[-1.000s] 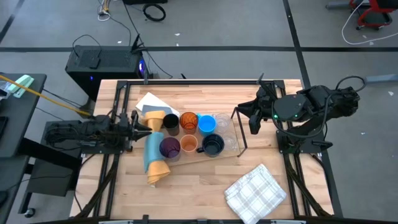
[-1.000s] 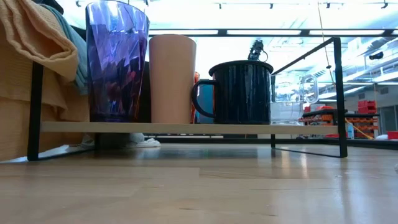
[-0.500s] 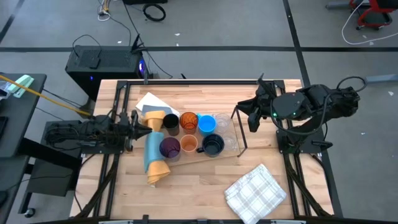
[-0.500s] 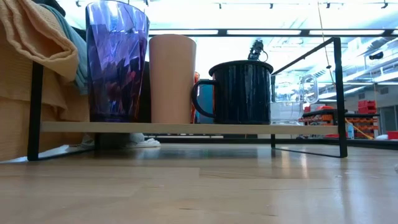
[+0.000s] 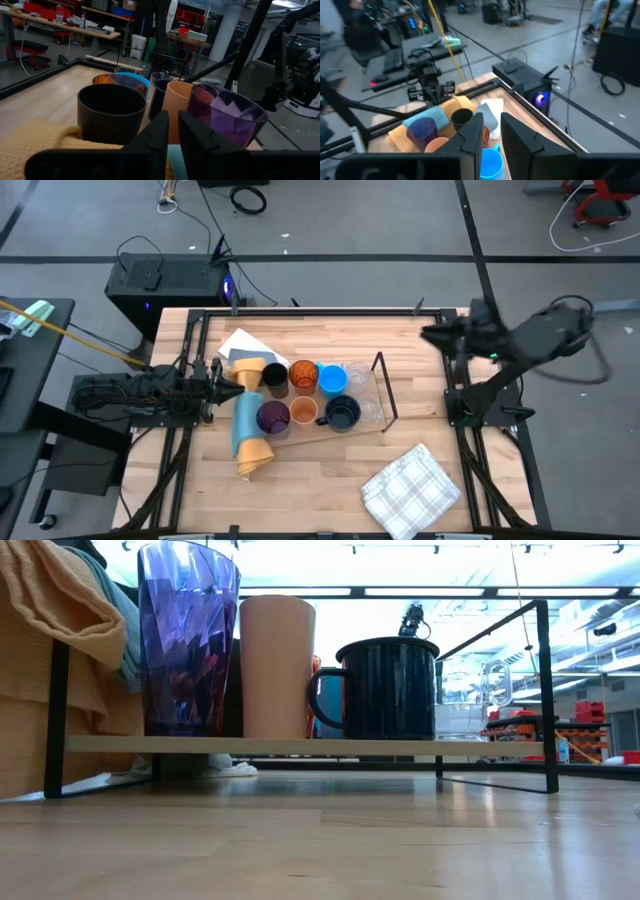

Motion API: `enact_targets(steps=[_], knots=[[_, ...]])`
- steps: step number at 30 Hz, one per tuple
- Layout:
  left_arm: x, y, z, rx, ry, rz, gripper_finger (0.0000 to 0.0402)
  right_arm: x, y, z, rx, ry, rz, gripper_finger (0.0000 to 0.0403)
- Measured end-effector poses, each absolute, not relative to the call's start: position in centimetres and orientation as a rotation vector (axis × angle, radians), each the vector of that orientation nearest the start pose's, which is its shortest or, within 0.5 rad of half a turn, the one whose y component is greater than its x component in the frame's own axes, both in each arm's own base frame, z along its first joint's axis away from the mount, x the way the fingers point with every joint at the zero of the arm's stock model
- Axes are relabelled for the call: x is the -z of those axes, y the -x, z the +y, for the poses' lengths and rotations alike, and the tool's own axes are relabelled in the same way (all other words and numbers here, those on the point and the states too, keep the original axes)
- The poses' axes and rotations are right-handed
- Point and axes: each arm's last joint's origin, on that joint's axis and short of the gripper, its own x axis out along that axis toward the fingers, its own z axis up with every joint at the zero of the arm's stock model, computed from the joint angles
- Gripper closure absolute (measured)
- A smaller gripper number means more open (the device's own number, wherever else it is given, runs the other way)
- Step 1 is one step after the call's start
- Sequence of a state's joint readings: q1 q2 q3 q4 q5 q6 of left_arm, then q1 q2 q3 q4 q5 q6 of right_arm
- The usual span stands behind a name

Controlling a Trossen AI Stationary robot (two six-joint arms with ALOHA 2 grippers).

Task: Stack small to large cups/mugs on shelf
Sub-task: Return to Home Position

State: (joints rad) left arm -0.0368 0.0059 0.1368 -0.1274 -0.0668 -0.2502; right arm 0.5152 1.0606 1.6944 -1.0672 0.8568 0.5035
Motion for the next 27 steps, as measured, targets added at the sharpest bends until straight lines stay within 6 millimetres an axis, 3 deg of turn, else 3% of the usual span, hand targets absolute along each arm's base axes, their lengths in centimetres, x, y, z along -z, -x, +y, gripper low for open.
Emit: enact_targets(steps=[3, 6, 12, 16, 22, 27], knots=[[-19.7, -8.8, -0.1, -0.030, 0.250, -0.007, 0.0355, -48.7, -10.4, 3.7, 0.373, -0.197, 0.223, 0.0329], [-19.7, -8.8, -0.1, -0.029, 0.251, -0.007, 0.0355, -47.3, -9.5, 3.4, 0.309, -0.174, 0.194, 0.0329], [-19.7, -8.8, -0.1, -0.030, 0.250, -0.007, 0.0348, -43.1, -10.7, 4.7, -0.022, -0.124, -0.048, 0.0329], [-19.7, -8.8, -0.1, -0.030, 0.250, -0.007, 0.0345, -41.2, -10.6, 3.8, -0.059, -0.033, -0.149, 0.0329], [-19.7, -8.8, -0.1, -0.029, 0.250, -0.007, 0.0352, -37.9, -10.9, 1.8, -0.155, -0.026, -0.116, 0.0329], [-19.7, -8.8, -0.1, -0.029, 0.250, -0.007, 0.0350, -36.8, -10.8, 0.3, -0.177, -0.055, -0.099, 0.0329]])
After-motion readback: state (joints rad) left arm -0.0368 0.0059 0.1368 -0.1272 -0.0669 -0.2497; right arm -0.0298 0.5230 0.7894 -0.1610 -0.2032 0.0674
